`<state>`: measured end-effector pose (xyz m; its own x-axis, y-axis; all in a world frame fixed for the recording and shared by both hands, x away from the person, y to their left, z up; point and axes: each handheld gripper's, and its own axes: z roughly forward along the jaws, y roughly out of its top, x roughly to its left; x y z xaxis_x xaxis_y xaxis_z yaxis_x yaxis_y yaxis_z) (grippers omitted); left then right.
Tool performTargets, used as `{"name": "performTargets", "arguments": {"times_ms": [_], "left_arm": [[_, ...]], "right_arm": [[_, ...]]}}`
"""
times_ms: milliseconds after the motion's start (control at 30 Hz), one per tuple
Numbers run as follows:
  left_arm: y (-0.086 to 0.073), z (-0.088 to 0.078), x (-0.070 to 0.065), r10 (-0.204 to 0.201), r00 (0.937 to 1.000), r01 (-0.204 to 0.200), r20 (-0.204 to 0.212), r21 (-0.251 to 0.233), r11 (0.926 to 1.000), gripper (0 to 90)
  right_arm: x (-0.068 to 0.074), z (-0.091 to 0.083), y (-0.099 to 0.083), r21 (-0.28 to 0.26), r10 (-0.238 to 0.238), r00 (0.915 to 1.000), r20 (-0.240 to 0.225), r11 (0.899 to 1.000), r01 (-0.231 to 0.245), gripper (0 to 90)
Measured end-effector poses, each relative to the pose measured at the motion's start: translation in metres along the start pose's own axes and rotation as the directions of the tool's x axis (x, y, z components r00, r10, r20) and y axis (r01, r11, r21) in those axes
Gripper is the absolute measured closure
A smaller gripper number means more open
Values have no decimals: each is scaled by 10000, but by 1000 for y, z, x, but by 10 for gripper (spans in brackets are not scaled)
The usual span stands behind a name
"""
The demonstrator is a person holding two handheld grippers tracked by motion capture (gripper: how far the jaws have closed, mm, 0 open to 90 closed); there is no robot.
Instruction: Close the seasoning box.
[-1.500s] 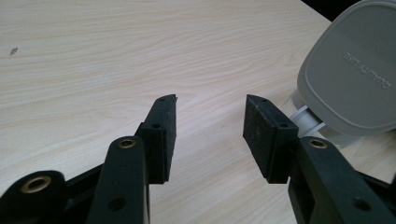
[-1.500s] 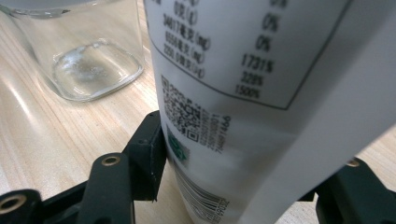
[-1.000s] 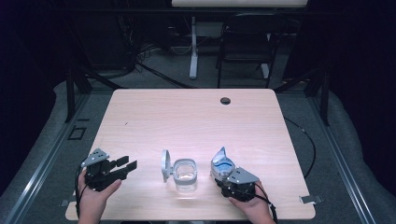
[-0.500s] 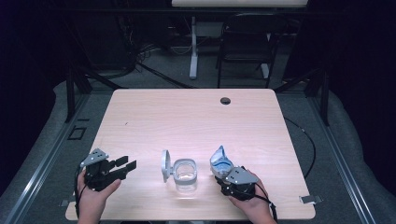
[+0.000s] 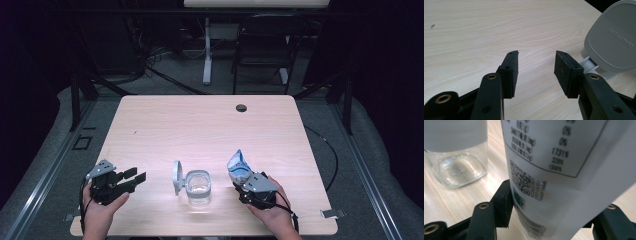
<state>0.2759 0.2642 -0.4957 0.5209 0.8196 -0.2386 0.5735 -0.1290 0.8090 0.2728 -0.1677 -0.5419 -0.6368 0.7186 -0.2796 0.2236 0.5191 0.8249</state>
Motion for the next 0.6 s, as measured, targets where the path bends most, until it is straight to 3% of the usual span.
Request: {"name": "performTargets", "arguments": {"times_ms": [133, 367, 600], "left_arm": [[0, 0, 1, -10, 10000, 10, -25, -58, 10000, 546], [-1, 0, 1, -35, 10000, 35, -17, -25, 10000, 546], [-1, 0, 3, -72, 10000, 71, -25, -33, 10000, 546]], "right_arm": [[-1, -1, 5, 99, -104, 9999, -80, 9999, 105, 420], [-1, -1, 11, 165, -501, 9986, 172, 9986, 499, 421], [-2, 0, 17, 367, -1180, 9922, 408, 9925, 1165, 420]]}}
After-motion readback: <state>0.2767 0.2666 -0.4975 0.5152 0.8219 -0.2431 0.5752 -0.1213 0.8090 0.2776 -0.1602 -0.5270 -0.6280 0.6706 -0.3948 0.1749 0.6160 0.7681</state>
